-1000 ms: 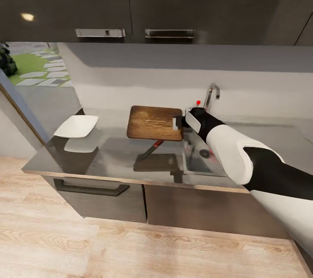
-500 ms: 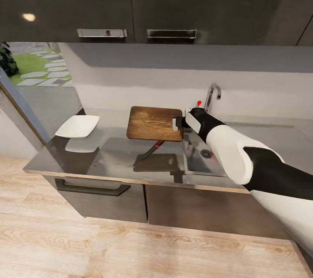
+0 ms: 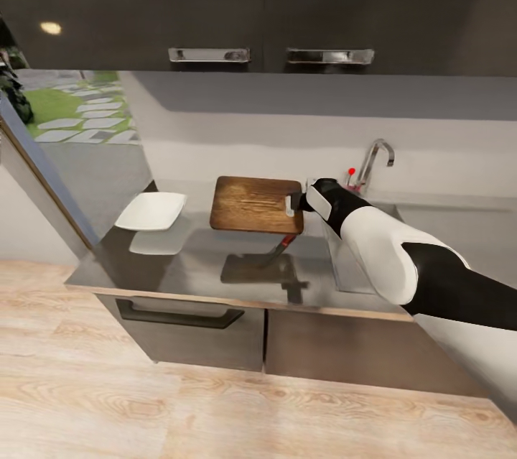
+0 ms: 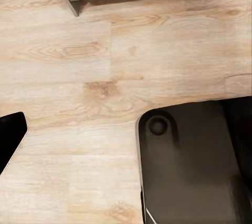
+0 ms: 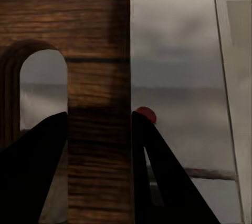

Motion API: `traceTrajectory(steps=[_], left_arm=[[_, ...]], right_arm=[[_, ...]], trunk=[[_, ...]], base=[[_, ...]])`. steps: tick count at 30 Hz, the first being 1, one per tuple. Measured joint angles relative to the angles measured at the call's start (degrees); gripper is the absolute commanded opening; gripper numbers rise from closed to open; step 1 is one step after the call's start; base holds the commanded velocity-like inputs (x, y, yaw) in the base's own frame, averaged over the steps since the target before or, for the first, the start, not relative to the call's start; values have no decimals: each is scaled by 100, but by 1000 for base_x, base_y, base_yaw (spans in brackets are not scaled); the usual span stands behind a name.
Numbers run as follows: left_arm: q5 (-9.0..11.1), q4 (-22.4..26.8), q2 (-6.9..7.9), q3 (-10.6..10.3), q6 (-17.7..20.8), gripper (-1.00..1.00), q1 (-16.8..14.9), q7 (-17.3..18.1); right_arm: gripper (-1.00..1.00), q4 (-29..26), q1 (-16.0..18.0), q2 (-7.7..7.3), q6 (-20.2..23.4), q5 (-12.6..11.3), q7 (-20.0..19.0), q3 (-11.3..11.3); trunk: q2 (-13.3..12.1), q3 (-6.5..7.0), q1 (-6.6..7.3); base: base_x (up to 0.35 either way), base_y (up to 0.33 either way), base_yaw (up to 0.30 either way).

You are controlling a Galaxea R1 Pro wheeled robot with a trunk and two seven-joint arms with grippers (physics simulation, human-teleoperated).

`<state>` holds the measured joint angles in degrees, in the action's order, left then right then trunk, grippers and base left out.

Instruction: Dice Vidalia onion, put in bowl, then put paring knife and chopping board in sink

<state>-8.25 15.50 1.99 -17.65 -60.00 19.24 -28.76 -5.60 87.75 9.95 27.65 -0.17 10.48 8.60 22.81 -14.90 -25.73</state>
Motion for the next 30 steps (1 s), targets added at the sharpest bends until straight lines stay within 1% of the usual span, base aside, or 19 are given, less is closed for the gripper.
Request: traceTrajectory(steps=[6, 13, 16, 23, 28, 30], left_arm=[[-5, -3, 0, 0, 0, 100, 0, 0], [-9, -3, 0, 0, 0, 100, 0, 1], [-9, -4, 0, -1, 0, 100, -1, 6], [-9, -4, 0, -2, 0, 100, -1, 9], [-9, -4, 0, -1, 0, 100, -1, 9], [-9, -3, 0, -1, 0, 100, -1, 9]], right_arm=[[-100, 102, 0, 0, 1, 11, 41, -12], [-100, 154, -1, 1, -2, 7, 317, -18], [-100, 233, 1, 1, -8, -4, 340, 12], [-100, 395, -11, 2, -16, -4, 348, 3], [-100, 440, -168, 2, -177, -17, 349, 22], [-100, 444, -262, 2, -202, -14, 350, -16]], trunk=[[0, 0, 0], [-1, 0, 0], [0, 0, -1], [0, 0, -2], [0, -1, -2], [-1, -1, -2]], base=[[211, 244, 0], [211, 207, 0], [63, 51, 0], [9, 7, 0], [0, 0, 0], [0, 0, 0]])
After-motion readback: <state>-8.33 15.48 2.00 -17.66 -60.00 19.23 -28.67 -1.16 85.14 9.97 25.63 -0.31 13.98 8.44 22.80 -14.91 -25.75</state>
